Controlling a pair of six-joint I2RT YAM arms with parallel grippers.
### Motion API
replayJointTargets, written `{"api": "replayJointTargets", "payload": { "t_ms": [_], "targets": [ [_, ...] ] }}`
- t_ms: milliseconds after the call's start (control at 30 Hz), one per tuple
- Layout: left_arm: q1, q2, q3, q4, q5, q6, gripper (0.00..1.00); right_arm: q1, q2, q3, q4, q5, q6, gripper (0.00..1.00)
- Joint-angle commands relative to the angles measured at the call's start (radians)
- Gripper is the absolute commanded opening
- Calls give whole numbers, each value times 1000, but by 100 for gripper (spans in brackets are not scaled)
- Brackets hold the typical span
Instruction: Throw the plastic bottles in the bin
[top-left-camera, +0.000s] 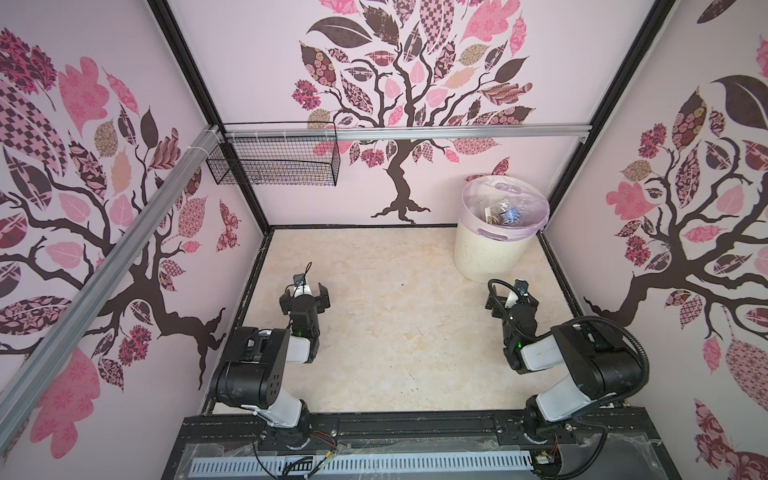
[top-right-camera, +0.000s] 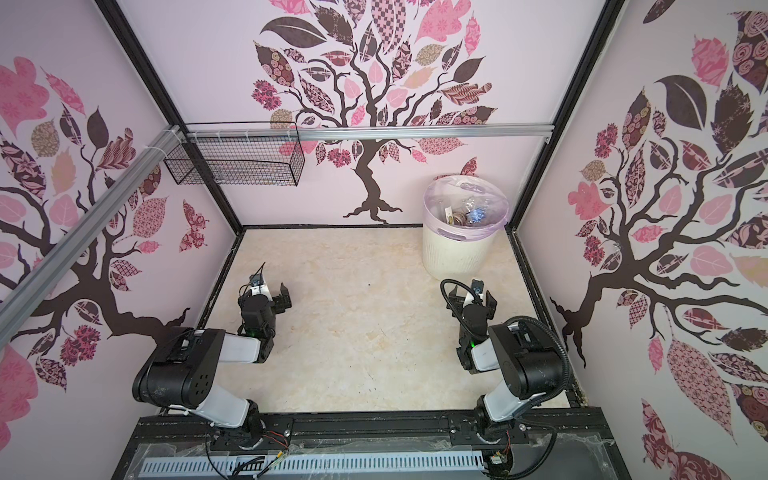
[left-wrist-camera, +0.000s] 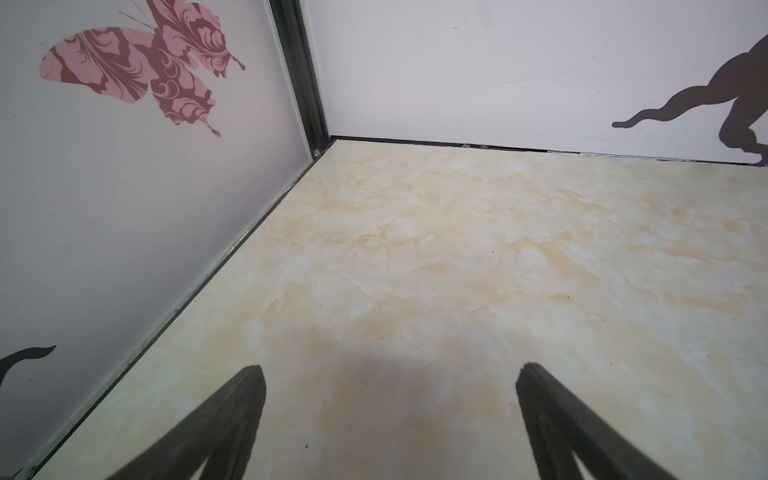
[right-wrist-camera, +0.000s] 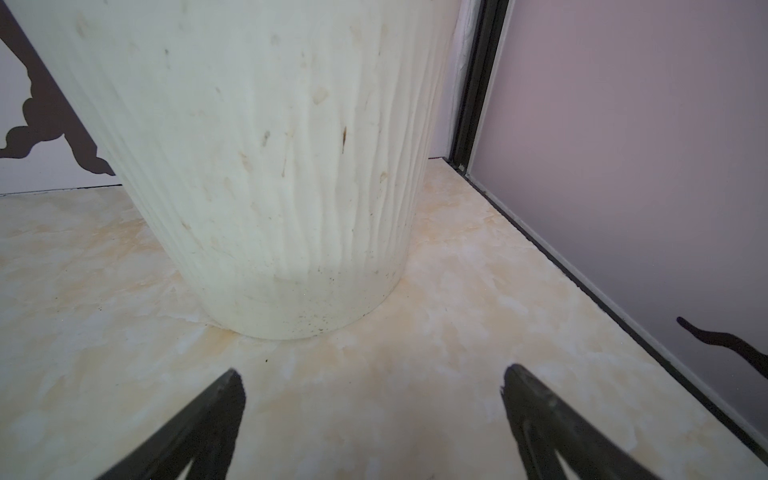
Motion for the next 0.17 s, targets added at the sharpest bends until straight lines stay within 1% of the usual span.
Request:
{"api": "replayJointTargets", "payload": {
  "t_ms": [0,133],
  "targets": [
    [23,-3,25,-39,50,-18,99,-6,-14,13,7,8,16,100],
    [27,-8,21,-35,55,-18,98,-6,-14,13,7,8,15,99]
  ]
}}
